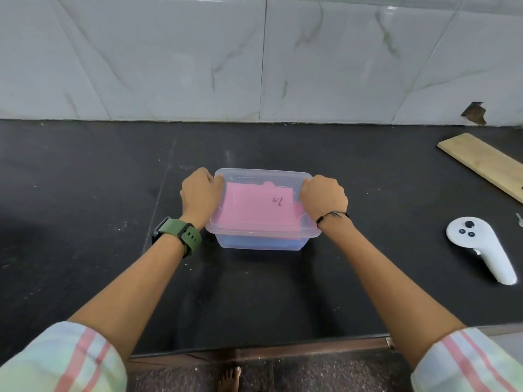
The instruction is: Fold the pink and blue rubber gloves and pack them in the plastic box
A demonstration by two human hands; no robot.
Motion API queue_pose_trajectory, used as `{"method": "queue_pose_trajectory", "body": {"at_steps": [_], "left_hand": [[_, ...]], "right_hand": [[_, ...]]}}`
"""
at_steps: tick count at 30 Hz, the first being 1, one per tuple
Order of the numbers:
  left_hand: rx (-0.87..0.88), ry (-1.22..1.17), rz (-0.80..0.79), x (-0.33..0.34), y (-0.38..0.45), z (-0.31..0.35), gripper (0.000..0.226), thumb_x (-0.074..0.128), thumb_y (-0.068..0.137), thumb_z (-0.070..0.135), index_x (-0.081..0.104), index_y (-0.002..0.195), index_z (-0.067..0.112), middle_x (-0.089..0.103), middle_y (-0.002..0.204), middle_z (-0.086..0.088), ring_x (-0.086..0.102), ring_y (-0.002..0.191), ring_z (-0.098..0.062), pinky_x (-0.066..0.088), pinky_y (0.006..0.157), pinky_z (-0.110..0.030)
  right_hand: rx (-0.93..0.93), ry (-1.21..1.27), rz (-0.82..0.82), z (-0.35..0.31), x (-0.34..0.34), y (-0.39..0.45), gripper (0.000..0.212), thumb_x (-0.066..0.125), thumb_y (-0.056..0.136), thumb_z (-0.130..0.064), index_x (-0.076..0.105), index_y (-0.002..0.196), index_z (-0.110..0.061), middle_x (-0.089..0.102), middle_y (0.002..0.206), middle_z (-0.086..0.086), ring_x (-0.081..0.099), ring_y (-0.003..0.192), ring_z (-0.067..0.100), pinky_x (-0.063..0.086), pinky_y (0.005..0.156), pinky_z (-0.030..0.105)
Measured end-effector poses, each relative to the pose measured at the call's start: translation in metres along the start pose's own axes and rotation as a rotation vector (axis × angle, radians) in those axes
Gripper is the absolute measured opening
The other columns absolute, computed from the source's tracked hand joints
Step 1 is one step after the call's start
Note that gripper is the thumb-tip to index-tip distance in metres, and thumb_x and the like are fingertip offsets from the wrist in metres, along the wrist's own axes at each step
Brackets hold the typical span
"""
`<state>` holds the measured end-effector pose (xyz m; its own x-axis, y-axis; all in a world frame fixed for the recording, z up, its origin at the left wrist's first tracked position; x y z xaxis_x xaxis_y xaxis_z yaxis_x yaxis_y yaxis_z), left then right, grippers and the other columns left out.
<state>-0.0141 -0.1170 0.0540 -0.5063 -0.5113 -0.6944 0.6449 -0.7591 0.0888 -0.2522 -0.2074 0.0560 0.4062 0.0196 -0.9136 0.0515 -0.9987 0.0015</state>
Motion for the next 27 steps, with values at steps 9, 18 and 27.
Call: {"method": "queue_pose_trajectory", "body": {"at_steps": [9, 18, 27], "left_hand": [[-0.048, -0.077, 0.12, -0.044, -0.024, -0.045, 0.026, 0.049, 0.089, 0.017, 0.04, 0.065, 0.011, 0.04, 0.059, 0.002, 0.033, 0.054, -0.011, 0.026, 0.049, -0.023], [-0.105, -0.056, 0.185, -0.073, -0.025, -0.072, 0.023, 0.05, 0.088, 0.019, 0.046, 0.07, 0.007, 0.045, 0.063, -0.004, 0.037, 0.06, -0.018, 0.029, 0.051, -0.028], [-0.088, -0.016, 0.175, -0.073, -0.029, -0.068, 0.023, 0.048, 0.091, 0.021, 0.05, 0.073, 0.006, 0.048, 0.063, -0.003, 0.046, 0.064, -0.022, 0.035, 0.054, -0.031]], "right_hand": [[-0.136, 0.005, -0.053, -0.039, 0.022, -0.025, 0.029, 0.035, 0.095, -0.019, 0.042, 0.069, -0.009, 0.036, 0.058, -0.001, 0.046, 0.063, 0.023, 0.033, 0.054, 0.026], [-0.166, 0.033, -0.05, -0.071, 0.037, -0.041, 0.039, 0.036, 0.094, -0.016, 0.028, 0.055, -0.015, 0.035, 0.058, 0.0, 0.048, 0.065, 0.025, 0.035, 0.056, 0.028], [-0.209, -0.001, -0.016, -0.076, 0.029, -0.05, 0.03, 0.034, 0.095, -0.018, 0.045, 0.068, -0.011, 0.054, 0.081, 0.009, 0.055, 0.074, 0.028, 0.039, 0.059, 0.03]]}}
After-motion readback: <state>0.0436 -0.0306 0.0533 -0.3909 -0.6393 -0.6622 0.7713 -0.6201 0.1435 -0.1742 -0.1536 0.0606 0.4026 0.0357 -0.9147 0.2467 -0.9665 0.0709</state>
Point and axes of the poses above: each hand's wrist, its own y-axis towards the middle knuckle, its own x-axis out of the palm, z = x × y, the point moved 7 cm from there along y, towards the middle knuckle
